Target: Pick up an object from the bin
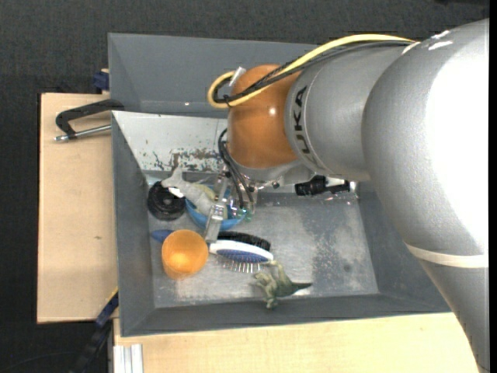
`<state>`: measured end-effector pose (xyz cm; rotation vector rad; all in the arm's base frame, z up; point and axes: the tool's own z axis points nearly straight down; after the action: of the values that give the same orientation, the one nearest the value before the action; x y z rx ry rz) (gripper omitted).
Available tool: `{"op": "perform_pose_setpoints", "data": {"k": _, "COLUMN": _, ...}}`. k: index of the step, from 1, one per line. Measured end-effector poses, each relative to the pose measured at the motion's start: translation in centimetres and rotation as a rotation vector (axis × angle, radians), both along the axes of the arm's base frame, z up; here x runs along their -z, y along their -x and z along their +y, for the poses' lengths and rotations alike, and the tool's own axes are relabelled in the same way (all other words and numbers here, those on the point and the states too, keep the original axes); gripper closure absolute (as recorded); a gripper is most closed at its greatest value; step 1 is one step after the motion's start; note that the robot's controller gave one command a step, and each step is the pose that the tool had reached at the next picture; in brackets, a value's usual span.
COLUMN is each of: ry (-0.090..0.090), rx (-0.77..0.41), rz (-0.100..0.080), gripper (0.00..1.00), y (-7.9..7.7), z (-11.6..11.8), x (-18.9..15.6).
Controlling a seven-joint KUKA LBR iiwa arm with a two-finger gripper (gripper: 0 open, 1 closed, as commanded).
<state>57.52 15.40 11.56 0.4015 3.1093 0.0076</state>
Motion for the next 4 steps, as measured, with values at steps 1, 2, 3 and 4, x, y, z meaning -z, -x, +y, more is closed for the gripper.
{"op": "perform_pose_setpoints", "data": {"k": 1, "ry": 0.001, "rx": 0.170, "rz": 0.004, "gripper": 0.00, "y": -0.4, "z": -1.6, "x": 0.4}}
{"op": "perform_pose_setpoints", "data": {"k": 2, "ry": -0.002, "rx": 0.241, "rz": 0.006, "gripper": 0.00, "y": -0.2, "z": -1.5, "x": 4.4}}
{"op": "perform_pose_setpoints", "data": {"k": 3, "ry": -0.001, "rx": 0.239, "rz": 0.001, "gripper": 0.00, "y": -0.4, "z": -1.3, "x": 4.1}}
{"op": "perform_pose_setpoints", "data": {"k": 4, "ry": -0.004, "rx": 0.239, "rz": -0.016, "gripper": 1.00, "y": -0.9, "z": -1.4, "x": 3.4}}
